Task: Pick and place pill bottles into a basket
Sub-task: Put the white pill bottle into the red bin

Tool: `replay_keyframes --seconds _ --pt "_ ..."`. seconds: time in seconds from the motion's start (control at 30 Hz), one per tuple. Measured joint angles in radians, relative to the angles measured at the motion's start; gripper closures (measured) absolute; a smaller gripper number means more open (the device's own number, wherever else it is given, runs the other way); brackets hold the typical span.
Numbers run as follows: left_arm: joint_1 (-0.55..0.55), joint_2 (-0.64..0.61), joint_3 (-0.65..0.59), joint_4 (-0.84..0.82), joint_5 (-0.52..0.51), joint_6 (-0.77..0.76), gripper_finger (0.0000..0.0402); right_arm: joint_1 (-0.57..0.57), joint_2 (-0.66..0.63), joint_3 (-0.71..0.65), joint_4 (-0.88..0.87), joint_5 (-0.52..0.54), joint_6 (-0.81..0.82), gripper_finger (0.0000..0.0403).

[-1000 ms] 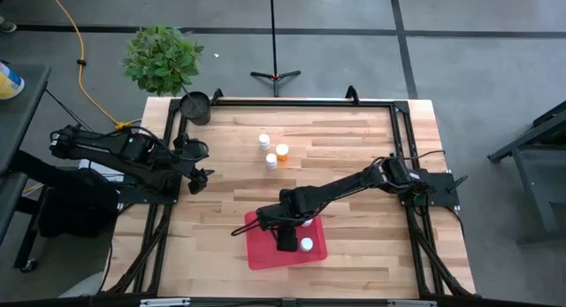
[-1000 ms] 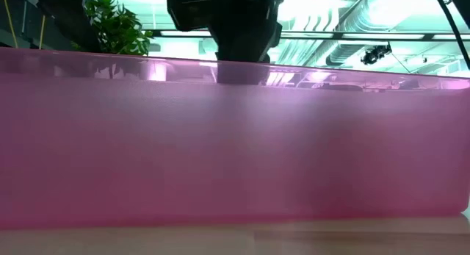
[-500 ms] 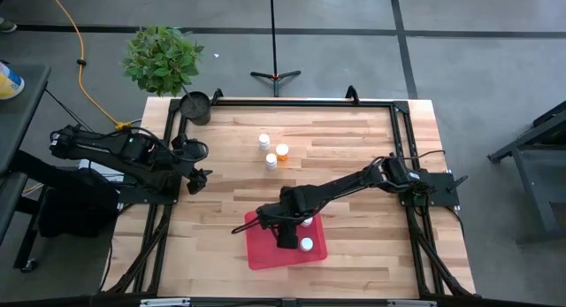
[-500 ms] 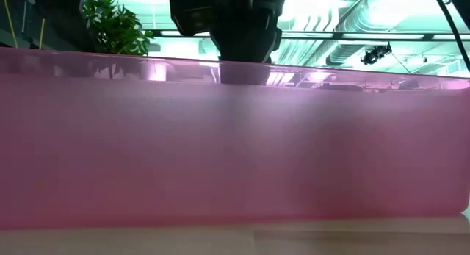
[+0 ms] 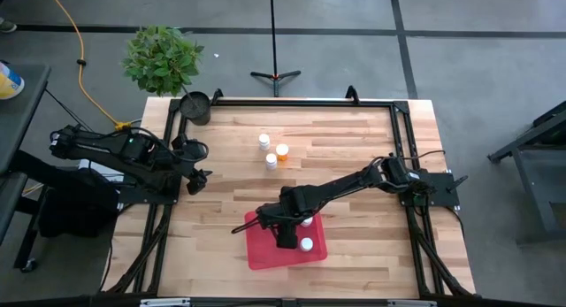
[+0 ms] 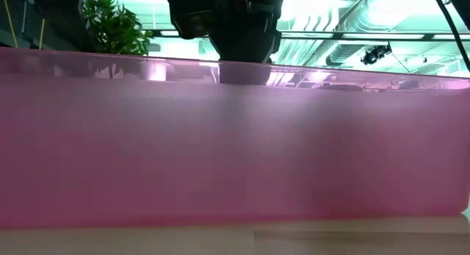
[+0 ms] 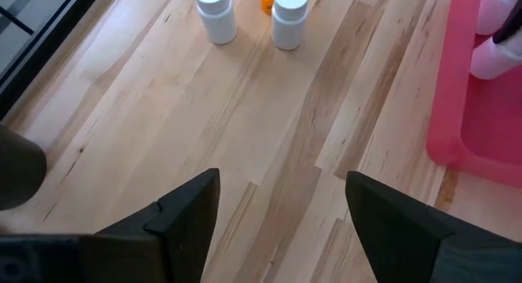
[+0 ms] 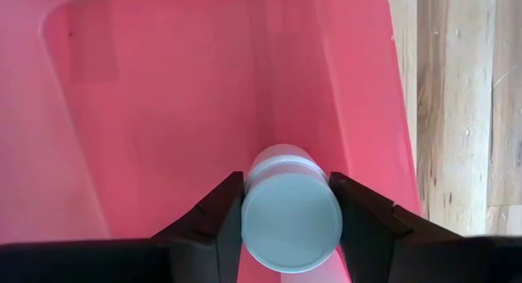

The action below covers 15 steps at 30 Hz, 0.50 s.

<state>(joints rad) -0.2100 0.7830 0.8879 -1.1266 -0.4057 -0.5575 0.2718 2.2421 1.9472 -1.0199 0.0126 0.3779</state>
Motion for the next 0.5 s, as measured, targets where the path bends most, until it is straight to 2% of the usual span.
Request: replay_keyframes --seconds 0.5 --pt "0.000 0.000 0.000 -0.002 0.000 0.000 0.0103 -0.003 0.006 0.000 -0.001 -0.009 0.018 0.0257"
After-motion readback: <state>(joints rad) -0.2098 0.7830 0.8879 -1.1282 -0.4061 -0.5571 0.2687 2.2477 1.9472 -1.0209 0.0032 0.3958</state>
